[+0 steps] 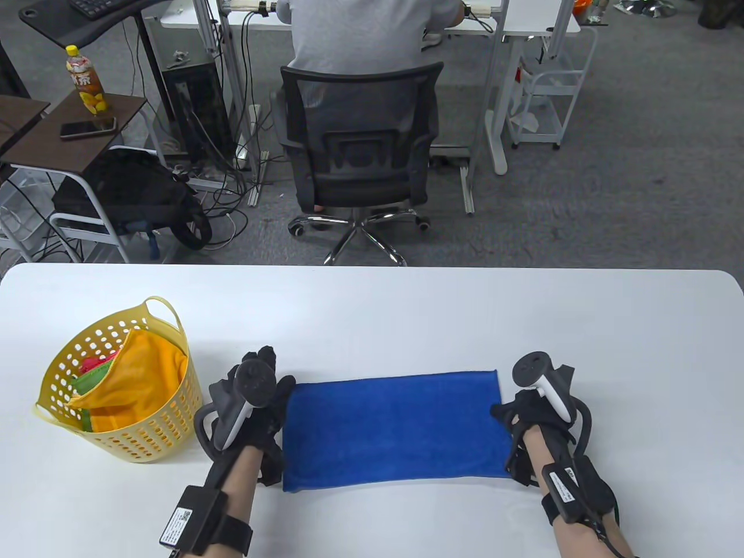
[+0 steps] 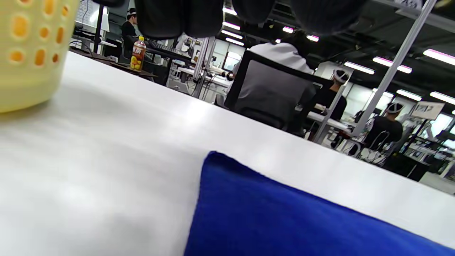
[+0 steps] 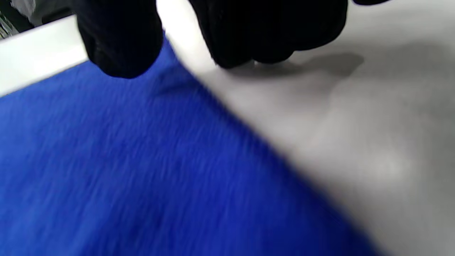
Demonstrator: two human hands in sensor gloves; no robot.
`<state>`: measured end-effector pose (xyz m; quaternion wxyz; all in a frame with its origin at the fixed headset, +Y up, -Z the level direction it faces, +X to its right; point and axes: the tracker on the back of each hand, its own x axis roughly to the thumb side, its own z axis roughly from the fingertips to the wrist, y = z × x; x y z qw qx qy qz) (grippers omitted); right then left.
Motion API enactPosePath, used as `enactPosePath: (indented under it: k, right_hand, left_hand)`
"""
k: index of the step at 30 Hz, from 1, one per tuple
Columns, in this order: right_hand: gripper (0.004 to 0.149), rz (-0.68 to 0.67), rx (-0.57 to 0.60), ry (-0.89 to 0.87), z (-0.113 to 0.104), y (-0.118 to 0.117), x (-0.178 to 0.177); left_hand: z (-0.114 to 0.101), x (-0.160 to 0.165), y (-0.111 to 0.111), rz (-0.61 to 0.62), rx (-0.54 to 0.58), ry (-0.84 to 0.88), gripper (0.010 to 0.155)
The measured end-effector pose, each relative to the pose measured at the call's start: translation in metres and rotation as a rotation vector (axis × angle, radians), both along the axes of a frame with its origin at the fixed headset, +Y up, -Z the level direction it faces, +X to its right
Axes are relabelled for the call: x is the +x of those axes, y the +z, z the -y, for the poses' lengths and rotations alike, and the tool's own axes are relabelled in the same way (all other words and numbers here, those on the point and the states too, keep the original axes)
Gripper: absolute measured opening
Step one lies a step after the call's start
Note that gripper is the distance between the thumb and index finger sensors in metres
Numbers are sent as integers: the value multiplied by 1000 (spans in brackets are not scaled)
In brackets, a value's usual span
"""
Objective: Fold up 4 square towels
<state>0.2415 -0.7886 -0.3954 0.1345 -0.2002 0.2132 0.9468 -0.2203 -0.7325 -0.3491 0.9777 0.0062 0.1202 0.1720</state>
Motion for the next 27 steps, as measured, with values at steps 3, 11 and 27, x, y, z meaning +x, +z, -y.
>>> enactPosePath:
  k: [3, 11, 27]
  right_hand:
    - [63, 5, 58, 89, 4, 5, -15]
    - [45, 33, 93, -187, 14, 7, -6]
    - [43, 92, 209, -399, -35, 15, 51]
  left_hand:
    - [5, -3, 19, -4, 5, 31, 71]
    - [26, -8, 35, -2, -37, 90, 72]
    - [28, -18, 37, 37, -19, 141, 73]
